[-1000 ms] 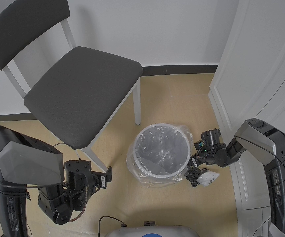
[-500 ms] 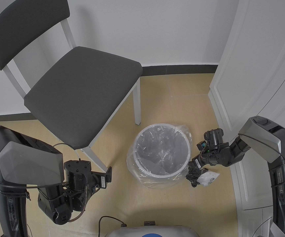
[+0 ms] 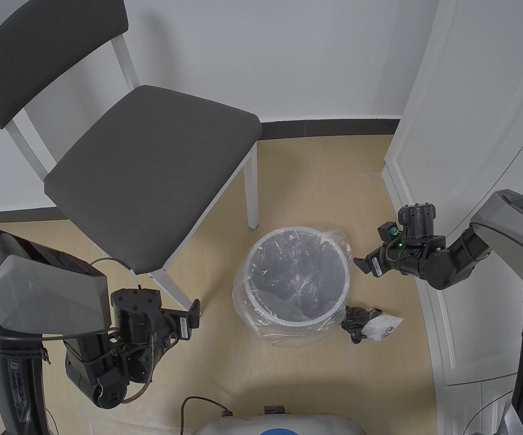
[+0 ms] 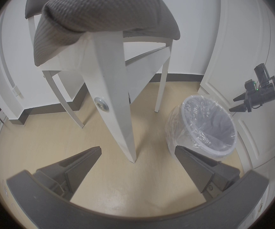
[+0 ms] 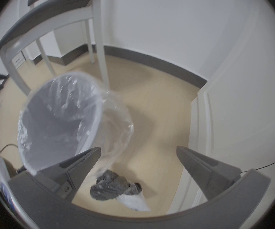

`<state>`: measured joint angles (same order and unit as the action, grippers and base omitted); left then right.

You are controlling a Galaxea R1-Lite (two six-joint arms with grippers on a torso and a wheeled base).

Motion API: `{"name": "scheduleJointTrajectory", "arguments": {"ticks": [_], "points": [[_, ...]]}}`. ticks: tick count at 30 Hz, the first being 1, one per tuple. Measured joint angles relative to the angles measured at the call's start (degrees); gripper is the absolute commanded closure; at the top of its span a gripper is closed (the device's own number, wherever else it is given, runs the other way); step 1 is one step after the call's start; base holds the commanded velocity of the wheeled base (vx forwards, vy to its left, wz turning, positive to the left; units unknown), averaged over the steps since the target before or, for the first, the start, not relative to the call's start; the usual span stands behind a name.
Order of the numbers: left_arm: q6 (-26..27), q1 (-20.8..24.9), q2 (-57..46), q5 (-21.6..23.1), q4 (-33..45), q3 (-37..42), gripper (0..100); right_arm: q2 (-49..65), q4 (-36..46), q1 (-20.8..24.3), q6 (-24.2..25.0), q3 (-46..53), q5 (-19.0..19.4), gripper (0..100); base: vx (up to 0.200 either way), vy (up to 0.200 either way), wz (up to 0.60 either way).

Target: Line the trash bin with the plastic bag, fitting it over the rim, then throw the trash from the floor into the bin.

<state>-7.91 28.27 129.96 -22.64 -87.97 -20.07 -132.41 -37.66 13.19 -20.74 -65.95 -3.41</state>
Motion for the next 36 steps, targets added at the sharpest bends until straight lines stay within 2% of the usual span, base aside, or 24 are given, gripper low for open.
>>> {"name": "scheduleJointTrajectory", "arguments": {"ticks": [2,12,19,29,36], "points": [[0.0,-0.2,-0.1,0.0,0.0,-0.1,0,-0.7,-0.8,-0.2,2.5,-1.7,-0.3,0,0.0,0.0,0.0],[0.2,-0.6,-0.5,0.1,0.0,-0.5,0,-6.5,-1.2,0.3,21.3,-17.0,-0.8,0,0.0,0.0,0.0],[0.3,-0.6,-0.7,0.1,0.0,-0.9,0,-11.9,5.7,0.8,31.8,-27.1,0.1,0,0.0,0.0,0.0],[0.3,-0.9,-0.7,0.1,0.0,-1.1,0,-20.5,8.7,-0.3,34.6,-37.5,0.8,0,0.0,0.0,0.0],[0.3,-0.9,-0.7,0.1,0.1,-1.1,0,-24.2,17.8,-1.6,36.1,-41.3,1.9,0,0.0,0.0,0.0]]}}
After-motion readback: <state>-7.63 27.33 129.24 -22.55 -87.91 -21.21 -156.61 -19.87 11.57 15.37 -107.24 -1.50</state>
